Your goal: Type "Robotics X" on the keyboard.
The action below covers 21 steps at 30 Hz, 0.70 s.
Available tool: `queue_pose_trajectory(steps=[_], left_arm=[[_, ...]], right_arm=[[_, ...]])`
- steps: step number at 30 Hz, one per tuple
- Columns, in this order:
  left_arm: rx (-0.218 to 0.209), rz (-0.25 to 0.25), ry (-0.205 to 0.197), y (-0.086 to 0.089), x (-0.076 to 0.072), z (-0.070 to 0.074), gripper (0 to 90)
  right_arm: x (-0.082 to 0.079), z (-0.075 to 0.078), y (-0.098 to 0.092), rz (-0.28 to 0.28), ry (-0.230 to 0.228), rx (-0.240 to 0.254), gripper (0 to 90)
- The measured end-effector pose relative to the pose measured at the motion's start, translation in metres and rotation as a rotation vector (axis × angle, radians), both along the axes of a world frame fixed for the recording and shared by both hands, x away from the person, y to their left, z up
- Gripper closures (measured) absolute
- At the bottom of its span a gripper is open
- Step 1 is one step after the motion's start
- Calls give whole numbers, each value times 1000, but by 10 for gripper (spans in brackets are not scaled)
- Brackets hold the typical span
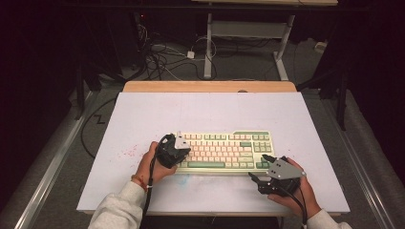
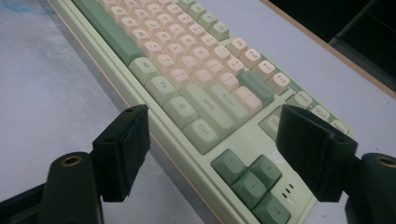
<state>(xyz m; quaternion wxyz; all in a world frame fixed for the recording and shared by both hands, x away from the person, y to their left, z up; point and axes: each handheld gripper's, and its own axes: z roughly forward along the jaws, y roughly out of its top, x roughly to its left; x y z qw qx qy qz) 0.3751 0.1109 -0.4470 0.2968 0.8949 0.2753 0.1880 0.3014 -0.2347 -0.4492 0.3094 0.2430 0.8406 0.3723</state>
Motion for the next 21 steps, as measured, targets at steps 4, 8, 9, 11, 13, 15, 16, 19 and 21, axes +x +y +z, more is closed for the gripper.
queue_pose_trajectory(steps=[4, 8, 9, 11, 13, 15, 16, 19, 21], left_arm=[[-6, -5, -8, 0, -1, 2, 837], [-17, -6, -21, 1, -2, 5, 828], [-21, -5, -26, 1, -3, 6, 823], [-30, -7, -28, 1, -3, 7, 819], [-34, -9, -34, 2, -4, 8, 804], [-38, -8, -40, 2, -5, 9, 801], [-42, -9, -40, 2, -5, 9, 793], [-44, -13, -46, 2, -6, 11, 789], [-46, -14, -51, 2, -7, 12, 787]], right_arm=[[0, 0, 0, 2, 1, -7, 266], [0, 0, 0, 3, 0, -7, 267], [0, 0, 0, 3, 1, -7, 267], [0, 0, 0, 4, 0, -8, 267], [0, 0, 0, 3, 1, -8, 267], [0, 0, 0, 3, 0, -7, 267], [0, 0, 0, 3, 0, -7, 267], [0, 0, 0, 2, -1, -7, 267], [0, 0, 0, 3, -2, -7, 266]])
